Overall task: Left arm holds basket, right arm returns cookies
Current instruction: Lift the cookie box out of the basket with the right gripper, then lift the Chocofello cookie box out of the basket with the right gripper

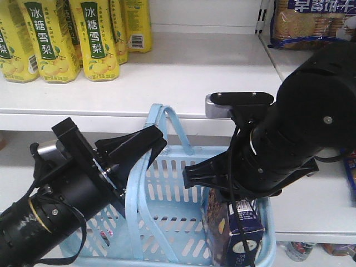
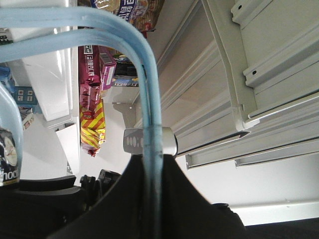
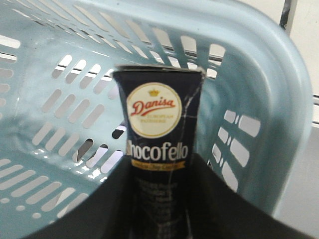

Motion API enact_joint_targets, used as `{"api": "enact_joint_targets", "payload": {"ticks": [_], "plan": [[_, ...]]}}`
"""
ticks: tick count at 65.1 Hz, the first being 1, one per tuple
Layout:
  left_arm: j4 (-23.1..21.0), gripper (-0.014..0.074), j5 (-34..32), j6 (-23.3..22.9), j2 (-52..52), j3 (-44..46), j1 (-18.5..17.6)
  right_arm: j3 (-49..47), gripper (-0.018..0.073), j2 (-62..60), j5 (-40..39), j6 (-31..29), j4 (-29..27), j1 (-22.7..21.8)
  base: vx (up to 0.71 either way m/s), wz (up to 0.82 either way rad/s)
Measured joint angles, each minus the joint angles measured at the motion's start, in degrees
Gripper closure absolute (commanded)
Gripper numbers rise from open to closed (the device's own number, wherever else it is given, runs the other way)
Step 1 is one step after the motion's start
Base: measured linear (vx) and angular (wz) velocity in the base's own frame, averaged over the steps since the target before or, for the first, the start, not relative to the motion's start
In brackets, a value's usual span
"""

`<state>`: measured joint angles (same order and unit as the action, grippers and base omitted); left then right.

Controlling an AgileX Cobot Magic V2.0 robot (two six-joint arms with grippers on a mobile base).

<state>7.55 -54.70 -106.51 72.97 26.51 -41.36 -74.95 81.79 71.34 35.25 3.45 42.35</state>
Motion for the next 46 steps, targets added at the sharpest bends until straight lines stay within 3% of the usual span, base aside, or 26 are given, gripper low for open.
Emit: {"api": "enact_joint_targets", "payload": {"ticks": [7, 46], "plan": [[-0.02, 0.0599, 0.00, 0.00, 0.00, 0.00, 0.00, 0.00, 0.0577, 0.00, 0.00, -0.05, 0.00, 0.00, 0.00, 0.00], [-0.56, 0.0599, -0.69, 0.00, 0.00, 0.00, 0.00, 0.00, 0.0570, -3.80, 0.00, -0.76, 0.79, 0.00, 0.00, 0.00]]}}
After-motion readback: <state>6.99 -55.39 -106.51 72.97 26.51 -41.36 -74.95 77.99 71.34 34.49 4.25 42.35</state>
